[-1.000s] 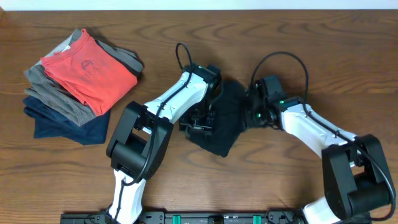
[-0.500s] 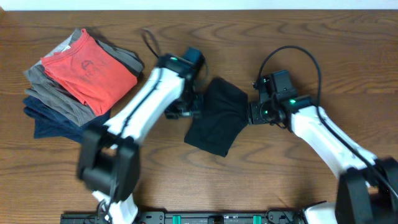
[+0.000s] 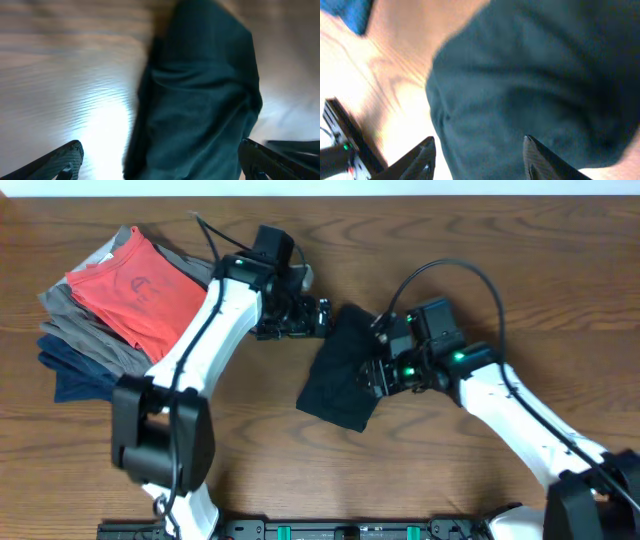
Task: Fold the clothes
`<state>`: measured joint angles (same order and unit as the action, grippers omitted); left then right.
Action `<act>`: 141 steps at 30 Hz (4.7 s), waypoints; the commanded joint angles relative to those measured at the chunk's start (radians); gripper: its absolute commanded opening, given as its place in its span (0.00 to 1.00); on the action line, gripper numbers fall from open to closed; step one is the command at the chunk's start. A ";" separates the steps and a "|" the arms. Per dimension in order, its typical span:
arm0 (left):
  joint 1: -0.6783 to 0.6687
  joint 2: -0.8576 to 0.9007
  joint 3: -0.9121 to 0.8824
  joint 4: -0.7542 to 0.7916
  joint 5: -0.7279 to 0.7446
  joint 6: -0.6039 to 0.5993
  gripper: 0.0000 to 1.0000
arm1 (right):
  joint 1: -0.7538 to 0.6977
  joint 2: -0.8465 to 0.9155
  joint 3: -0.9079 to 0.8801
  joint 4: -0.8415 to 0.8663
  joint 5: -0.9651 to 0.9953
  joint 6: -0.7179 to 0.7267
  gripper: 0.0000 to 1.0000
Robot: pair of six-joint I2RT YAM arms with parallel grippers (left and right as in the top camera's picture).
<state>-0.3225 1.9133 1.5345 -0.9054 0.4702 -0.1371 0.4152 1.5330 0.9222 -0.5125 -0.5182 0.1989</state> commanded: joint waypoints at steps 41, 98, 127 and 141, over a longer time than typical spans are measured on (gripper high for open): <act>0.350 -0.162 0.130 0.223 0.167 0.087 0.06 | -0.229 -0.165 -0.132 -0.179 0.410 0.031 0.56; 0.343 -0.187 0.117 -0.098 -0.192 0.013 0.98 | -0.290 -0.185 -0.104 -0.017 0.207 0.044 0.99; 0.158 -1.398 -0.544 0.024 -0.363 -0.040 0.98 | -0.421 -1.148 -0.117 -0.435 0.428 0.059 0.99; 0.158 -1.652 -0.547 0.017 -0.363 -0.040 0.98 | -0.421 -1.213 -0.117 -0.589 0.428 0.058 0.99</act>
<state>-0.1631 0.2638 0.9932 -0.8921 0.1226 -0.1616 0.0002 0.3244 0.8139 -1.0828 -0.0990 0.2478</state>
